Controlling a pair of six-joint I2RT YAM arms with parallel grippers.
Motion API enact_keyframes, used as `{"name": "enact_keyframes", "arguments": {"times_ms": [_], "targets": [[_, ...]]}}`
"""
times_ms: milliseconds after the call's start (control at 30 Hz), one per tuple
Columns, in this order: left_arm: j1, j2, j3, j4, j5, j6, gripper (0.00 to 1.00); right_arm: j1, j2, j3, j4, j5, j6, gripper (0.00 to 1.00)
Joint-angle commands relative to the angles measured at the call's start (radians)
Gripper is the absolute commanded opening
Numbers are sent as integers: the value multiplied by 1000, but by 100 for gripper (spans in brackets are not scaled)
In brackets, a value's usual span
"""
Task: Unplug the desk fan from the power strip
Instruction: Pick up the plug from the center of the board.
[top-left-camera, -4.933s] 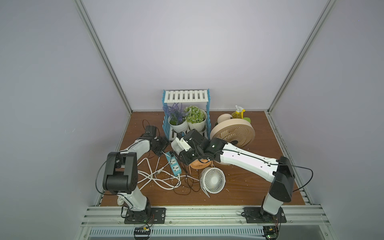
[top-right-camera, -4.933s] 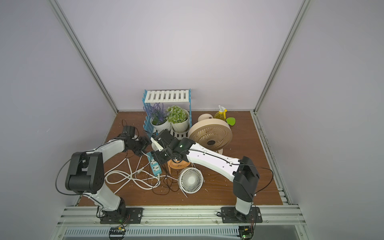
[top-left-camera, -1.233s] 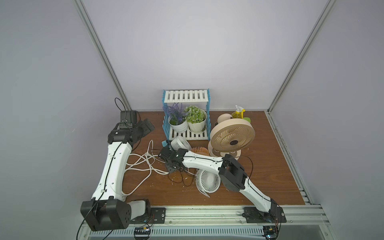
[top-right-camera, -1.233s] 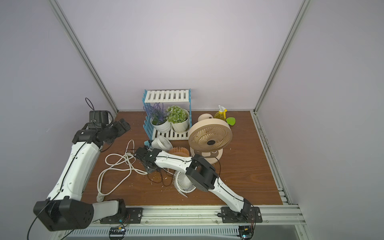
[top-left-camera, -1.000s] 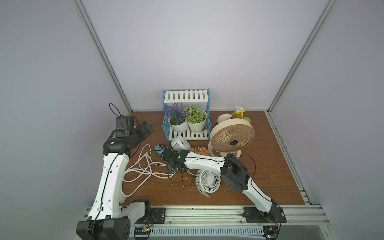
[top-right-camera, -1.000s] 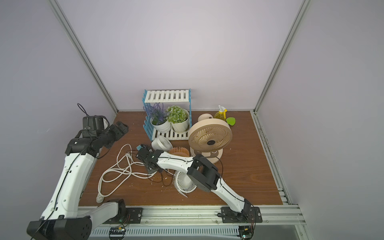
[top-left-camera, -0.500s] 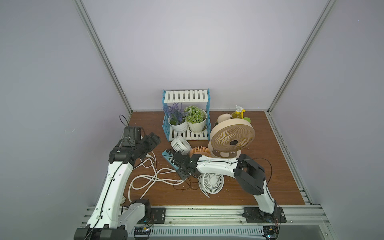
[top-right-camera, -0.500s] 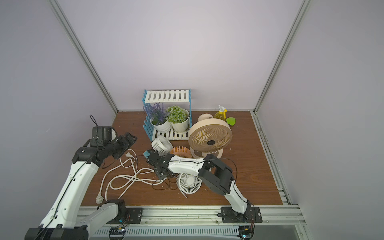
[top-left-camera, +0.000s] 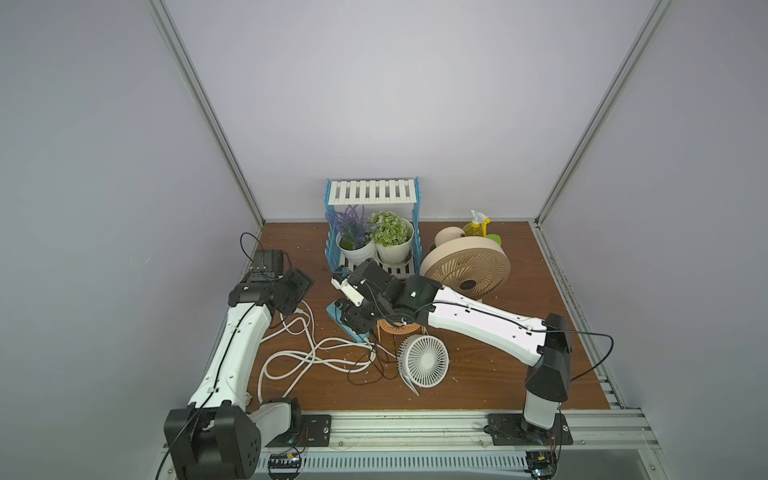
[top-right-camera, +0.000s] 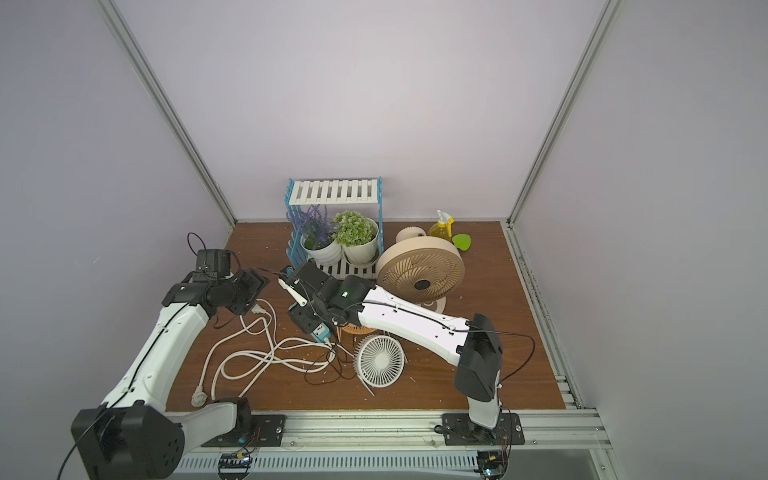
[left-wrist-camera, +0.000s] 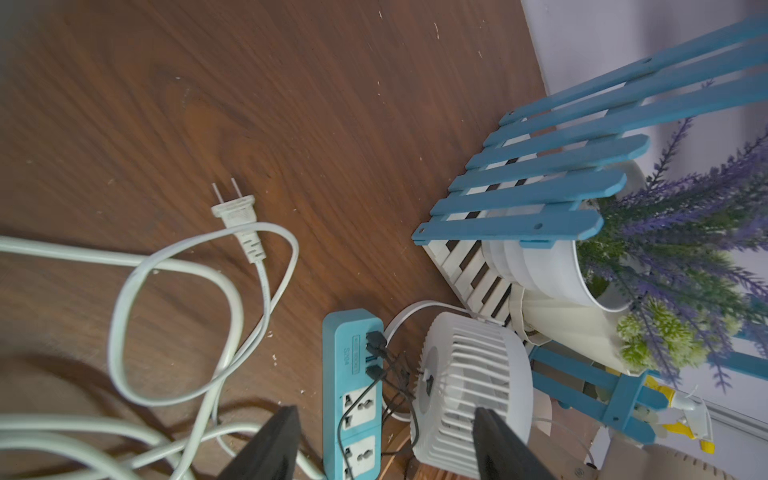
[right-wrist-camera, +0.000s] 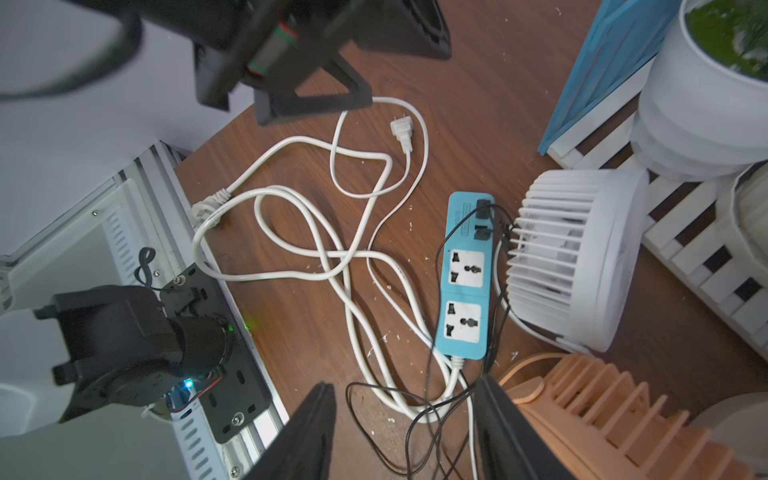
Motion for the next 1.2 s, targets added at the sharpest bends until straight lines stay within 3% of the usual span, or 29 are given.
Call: {"name": "enact_keyframes", "arguments": {"times_ms": [0, 167, 367, 767, 1033, 1167], "targets": [[8, 43, -29, 110, 57, -38, 66, -20, 153, 140, -163, -37, -47, 57], [9, 130, -30, 141, 96, -22, 58, -27, 339, 412, -287, -65, -41, 58], [10, 88, -48, 116, 64, -14, 59, -20, 499, 598, -422, -104, -23, 65], [27, 22, -65, 61, 11, -12, 64, 22, 429, 295, -319, -127, 10, 64], [222, -6, -61, 25, 20, -34, 64, 24, 319, 76, -139, -137, 56, 60], [253, -15, -46, 5, 33, -24, 65, 24, 306, 10, -88, -158, 78, 52]]}}
